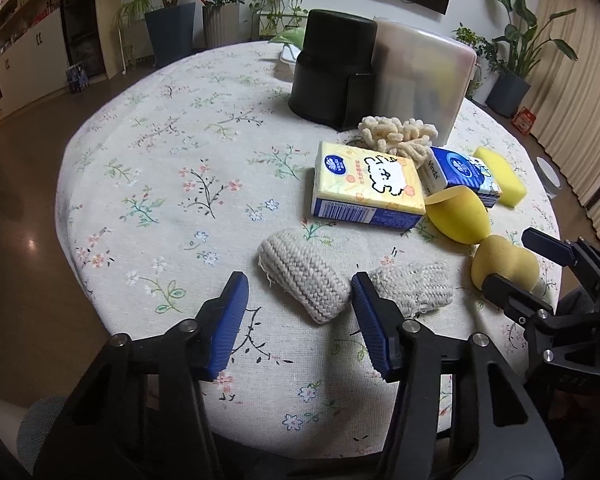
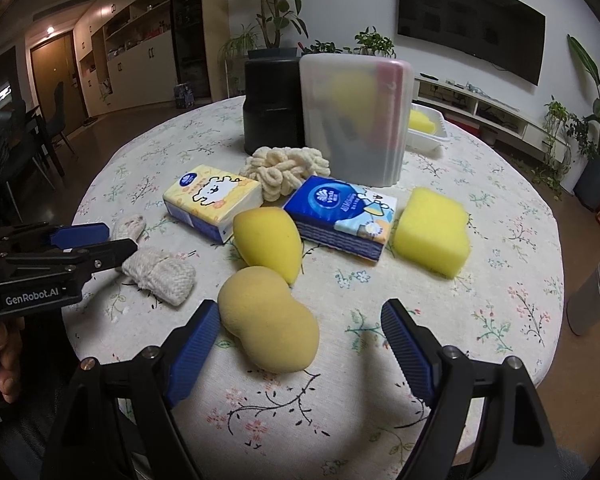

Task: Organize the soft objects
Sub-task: 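Grasp the peanut-shaped sponge with the right tool while the left tool closes over the knitted socks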

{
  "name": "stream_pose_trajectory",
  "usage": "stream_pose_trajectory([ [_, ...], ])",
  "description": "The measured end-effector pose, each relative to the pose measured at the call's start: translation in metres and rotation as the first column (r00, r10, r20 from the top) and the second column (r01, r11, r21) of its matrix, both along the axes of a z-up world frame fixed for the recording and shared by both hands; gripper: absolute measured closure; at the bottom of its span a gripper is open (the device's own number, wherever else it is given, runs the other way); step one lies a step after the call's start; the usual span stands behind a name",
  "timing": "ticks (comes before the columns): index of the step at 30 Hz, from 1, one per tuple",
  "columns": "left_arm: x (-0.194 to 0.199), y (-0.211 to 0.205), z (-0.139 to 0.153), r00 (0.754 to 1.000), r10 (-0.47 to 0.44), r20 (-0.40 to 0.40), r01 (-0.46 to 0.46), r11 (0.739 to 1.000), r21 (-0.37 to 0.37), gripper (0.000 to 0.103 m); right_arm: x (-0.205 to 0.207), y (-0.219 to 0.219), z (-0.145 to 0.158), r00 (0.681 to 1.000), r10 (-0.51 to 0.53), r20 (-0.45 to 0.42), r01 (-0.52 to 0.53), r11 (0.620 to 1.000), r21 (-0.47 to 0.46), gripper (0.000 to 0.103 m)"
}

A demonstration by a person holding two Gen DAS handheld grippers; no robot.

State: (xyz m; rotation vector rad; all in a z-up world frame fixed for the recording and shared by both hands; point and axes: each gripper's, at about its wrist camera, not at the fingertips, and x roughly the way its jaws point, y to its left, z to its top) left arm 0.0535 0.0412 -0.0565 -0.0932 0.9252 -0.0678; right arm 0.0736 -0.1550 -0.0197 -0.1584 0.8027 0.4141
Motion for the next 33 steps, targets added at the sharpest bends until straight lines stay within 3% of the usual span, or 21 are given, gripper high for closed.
stream_pose_trajectory([
  [8, 0.001, 0.000, -0.002, 1.000, 0.005, -0.003, -0.005, 1.000, -0.007, 0.052, 0.002, 0.003, -0.003, 1.000, 0.010, 0.001, -0.010, 1.000, 0.004, 0.020],
  [11, 0.001, 0.000, -0.002, 1.000, -0.002, 0.000, 0.002, 1.000, -0.009, 0.062, 0.002, 0.005, -0.003, 1.000, 0.021, 0.002, -0.021, 1.000, 0.003, 0.023],
  [13, 0.000, -0.001, -0.002, 1.000, -0.009, 0.001, 0.009, 1.000, -0.009, 0.070, 0.002, 0.006, -0.004, 0.999, 0.032, -0.003, -0.032, 0.999, 0.004, 0.027],
  [19, -0.001, 0.000, -0.001, 1.000, -0.015, 0.006, 0.015, 1.000, -0.024, 0.074, -0.001, 0.010, -0.006, 0.997, 0.077, -0.014, -0.077, 0.997, 0.018, 0.046],
  [22, -0.002, 0.001, 0.000, 1.000, -0.011, 0.012, 0.012, 0.999, -0.033, 0.075, -0.003, 0.012, -0.006, 0.995, 0.101, -0.021, -0.100, 0.994, 0.037, 0.060],
  [33, -0.010, 0.001, 0.008, 0.999, -0.022, 0.044, 0.024, 0.999, -0.046, 0.075, -0.009, 0.002, 0.000, 0.995, 0.101, -0.027, -0.098, 0.991, 0.094, 0.065],
])
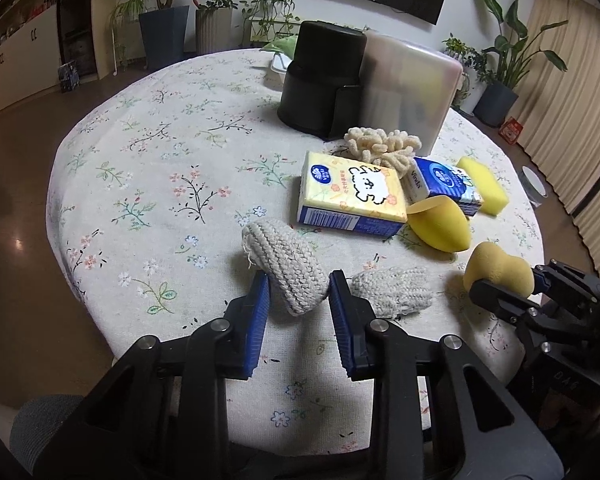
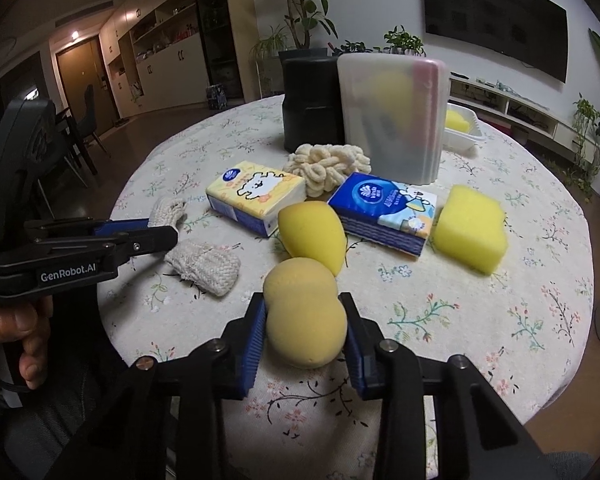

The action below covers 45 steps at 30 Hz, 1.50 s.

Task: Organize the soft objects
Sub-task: 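Grasp the peanut-shaped sponge with the right tool while the left tool closes over the knitted socks, then hold the peanut-shaped sponge in the right tool, raising it slightly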

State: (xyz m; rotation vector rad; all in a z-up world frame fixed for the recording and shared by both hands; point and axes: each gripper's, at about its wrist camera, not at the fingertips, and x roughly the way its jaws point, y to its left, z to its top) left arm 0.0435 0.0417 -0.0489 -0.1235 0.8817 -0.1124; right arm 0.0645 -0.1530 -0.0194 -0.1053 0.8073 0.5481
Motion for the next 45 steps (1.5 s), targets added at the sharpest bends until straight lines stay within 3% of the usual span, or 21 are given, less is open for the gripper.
stream_pose_trajectory([
  [14, -0.006, -0.001, 0.007, 1.000, -0.002, 0.018, 0.002, 1.000, 0.014, 0.075, -0.006, -0.025, 0.018, 0.998, -0.058, -0.003, 0.058, 0.997, 0.059, 0.065],
  [45, -0.007, -0.003, 0.008, 1.000, 0.002, 0.021, -0.003, 0.999, 0.042, 0.075, -0.007, -0.036, 0.024, 0.996, -0.089, 0.009, 0.089, 0.996, 0.033, 0.065],
])
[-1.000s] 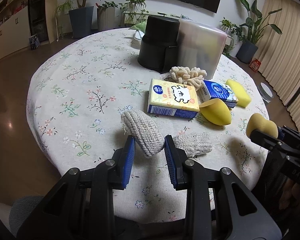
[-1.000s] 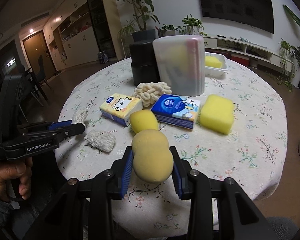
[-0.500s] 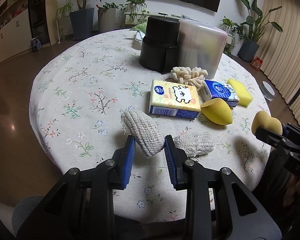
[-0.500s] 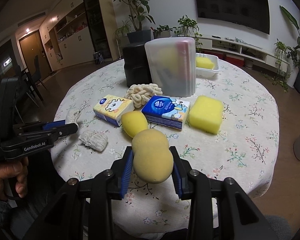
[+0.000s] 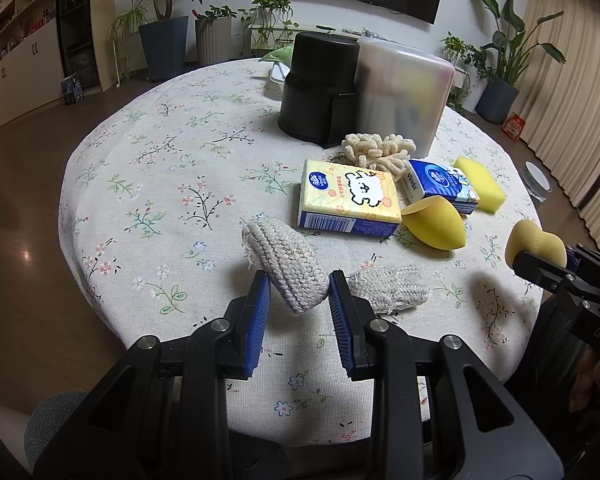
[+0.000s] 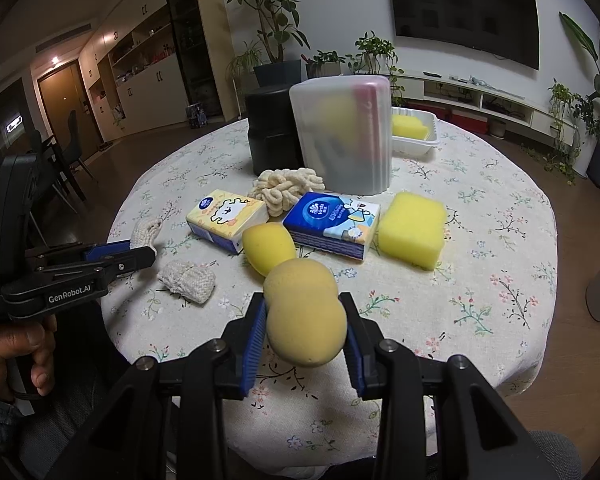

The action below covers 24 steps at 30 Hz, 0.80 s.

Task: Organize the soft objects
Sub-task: 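Hold the peanut-shaped sponge in the right tool, raising it slightly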

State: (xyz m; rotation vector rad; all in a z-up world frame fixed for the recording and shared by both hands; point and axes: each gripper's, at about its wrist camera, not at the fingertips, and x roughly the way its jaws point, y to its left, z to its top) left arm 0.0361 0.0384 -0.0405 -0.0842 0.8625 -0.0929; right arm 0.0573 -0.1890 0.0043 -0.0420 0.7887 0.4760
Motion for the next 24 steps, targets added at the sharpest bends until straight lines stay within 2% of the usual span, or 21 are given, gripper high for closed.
stream_pose_trajectory([
  [24, 0.0009, 0.0003, -0.0009, 1.000, 0.005, 0.002, -0.005, 1.000, 0.010, 0.075, 0.0040, -0.0036, 0.0018, 1.000, -0.013, -0.001, 0.013, 1.000, 0.002, 0.065],
])
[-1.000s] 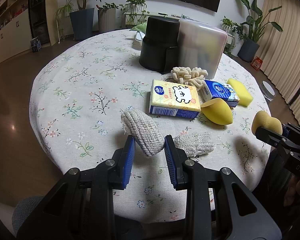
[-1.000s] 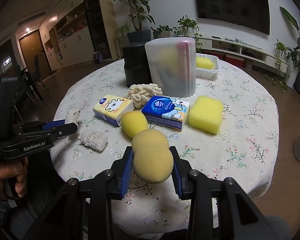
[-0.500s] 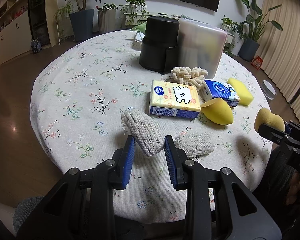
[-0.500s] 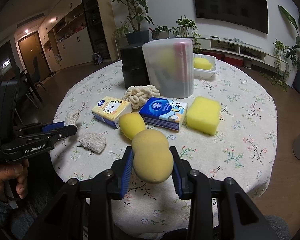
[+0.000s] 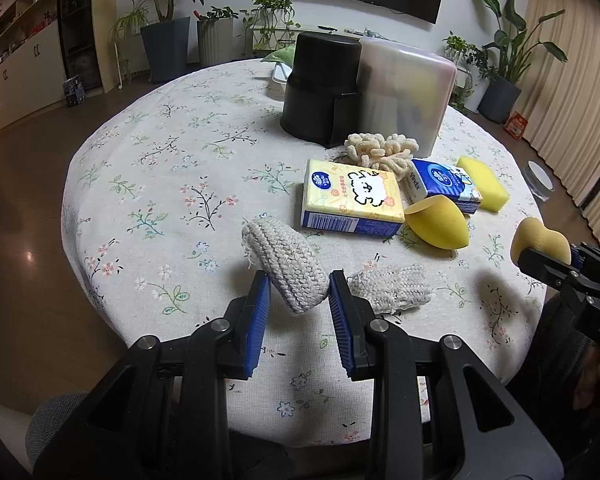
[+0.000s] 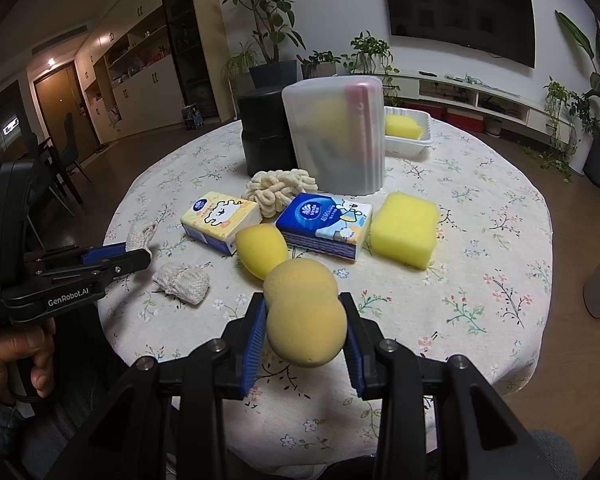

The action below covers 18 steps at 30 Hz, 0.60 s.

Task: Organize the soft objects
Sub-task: 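Hold the peanut-shaped sponge in the right tool, raising it slightly, then carry the peanut sponge with the right tool while the left tool carries the knitted sock to the tray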

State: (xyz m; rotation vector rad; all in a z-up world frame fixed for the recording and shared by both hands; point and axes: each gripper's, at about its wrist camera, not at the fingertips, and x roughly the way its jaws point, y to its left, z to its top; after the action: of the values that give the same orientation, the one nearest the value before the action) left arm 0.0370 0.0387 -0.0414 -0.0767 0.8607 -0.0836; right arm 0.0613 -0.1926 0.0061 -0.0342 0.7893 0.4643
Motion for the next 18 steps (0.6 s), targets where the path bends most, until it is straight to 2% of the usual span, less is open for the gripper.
stream_pose_trajectory([
  [18, 0.002, 0.005, 0.007, 1.000, -0.003, 0.012, 0.003, 1.000, -0.001, 0.075, 0.003, -0.012, 0.005, 1.000, -0.019, -0.001, 0.019, 1.000, 0.013, 0.065],
])
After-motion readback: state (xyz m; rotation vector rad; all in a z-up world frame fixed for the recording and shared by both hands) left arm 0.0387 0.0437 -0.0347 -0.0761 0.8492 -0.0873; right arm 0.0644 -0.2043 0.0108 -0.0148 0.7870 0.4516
